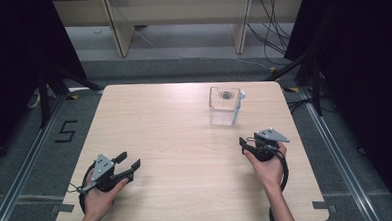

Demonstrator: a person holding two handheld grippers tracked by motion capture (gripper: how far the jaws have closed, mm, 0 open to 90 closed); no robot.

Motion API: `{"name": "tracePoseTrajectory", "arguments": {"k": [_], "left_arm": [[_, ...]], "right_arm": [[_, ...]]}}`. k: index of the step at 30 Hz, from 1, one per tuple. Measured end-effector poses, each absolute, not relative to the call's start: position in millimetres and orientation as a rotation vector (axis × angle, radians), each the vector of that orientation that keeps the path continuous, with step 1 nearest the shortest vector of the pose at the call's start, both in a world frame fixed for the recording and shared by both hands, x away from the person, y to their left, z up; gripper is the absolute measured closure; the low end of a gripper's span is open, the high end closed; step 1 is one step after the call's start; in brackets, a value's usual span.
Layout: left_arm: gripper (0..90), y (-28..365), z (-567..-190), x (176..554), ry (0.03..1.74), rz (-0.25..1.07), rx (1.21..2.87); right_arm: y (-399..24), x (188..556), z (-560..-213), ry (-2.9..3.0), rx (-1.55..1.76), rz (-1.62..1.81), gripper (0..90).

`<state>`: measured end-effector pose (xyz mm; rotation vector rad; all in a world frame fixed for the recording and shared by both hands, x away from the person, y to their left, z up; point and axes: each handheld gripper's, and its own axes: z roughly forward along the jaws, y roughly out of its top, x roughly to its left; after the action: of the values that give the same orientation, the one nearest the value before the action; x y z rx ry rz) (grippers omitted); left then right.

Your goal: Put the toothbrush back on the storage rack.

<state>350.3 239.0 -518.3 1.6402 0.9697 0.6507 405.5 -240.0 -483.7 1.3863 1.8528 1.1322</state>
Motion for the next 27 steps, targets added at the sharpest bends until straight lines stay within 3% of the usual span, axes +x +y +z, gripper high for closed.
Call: {"name": "tracePoseTrajectory", "arguments": {"k": [27], "left_arm": [[36.9, 238, -520, 349, 0.971, 0.645, 1.637]], "right_arm": [[-249, 355, -512, 1.86, 1.375, 1.159, 39.0]]}}
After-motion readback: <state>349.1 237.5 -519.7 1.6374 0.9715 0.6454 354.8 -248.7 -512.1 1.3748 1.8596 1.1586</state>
